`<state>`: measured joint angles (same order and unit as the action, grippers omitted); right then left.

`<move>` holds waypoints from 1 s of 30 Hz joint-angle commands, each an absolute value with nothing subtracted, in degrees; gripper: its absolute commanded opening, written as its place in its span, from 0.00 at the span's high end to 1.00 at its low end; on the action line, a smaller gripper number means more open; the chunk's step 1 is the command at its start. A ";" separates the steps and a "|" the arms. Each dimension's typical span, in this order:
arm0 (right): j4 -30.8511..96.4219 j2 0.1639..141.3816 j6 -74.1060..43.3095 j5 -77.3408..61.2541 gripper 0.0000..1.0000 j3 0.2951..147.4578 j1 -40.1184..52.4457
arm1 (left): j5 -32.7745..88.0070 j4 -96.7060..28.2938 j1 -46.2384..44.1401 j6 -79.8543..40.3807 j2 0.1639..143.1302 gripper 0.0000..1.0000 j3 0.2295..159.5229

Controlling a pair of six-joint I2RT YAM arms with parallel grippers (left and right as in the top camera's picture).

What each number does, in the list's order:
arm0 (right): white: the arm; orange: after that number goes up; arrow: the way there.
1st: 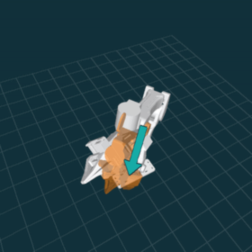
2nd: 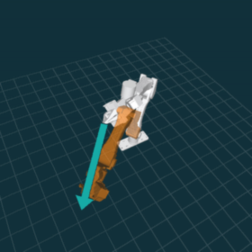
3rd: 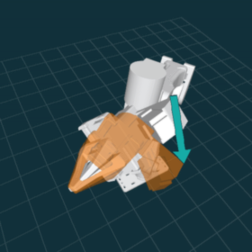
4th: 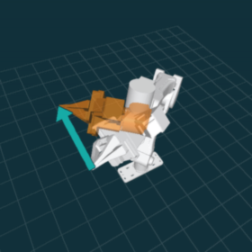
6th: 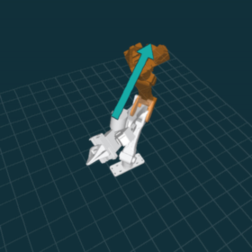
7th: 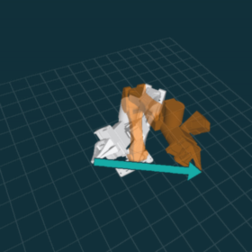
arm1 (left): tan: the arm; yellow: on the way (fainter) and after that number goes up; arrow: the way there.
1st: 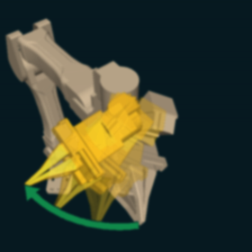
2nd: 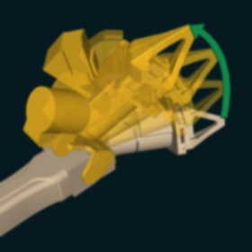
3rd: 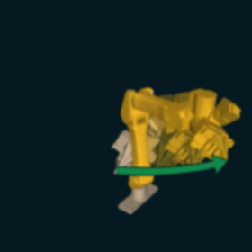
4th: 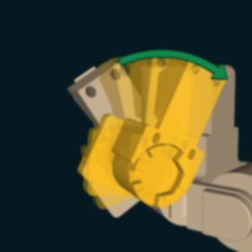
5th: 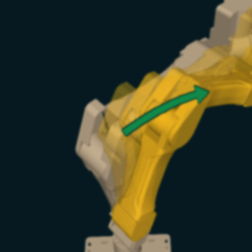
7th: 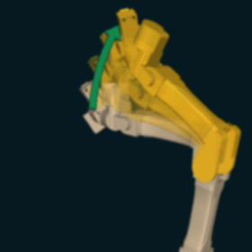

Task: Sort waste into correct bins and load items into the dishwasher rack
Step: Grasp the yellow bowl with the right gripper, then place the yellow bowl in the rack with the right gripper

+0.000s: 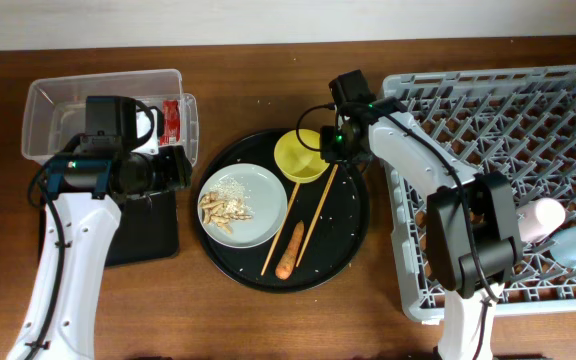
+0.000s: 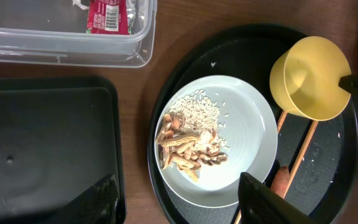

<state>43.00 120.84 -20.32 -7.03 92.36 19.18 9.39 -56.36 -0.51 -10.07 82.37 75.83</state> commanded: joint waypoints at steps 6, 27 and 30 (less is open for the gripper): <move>44.10 122.72 -20.45 -8.38 0.96 92.88 20.99 | 9.13 -56.29 -0.32 -9.69 81.60 0.39 75.81; 40.18 107.72 -6.42 71.16 0.96 92.95 -16.97 | 9.15 -56.29 -0.32 -9.72 81.60 0.38 75.81; 40.25 113.82 -6.44 65.25 0.96 92.95 -16.27 | 9.15 -56.29 -0.32 -9.72 81.60 0.38 75.81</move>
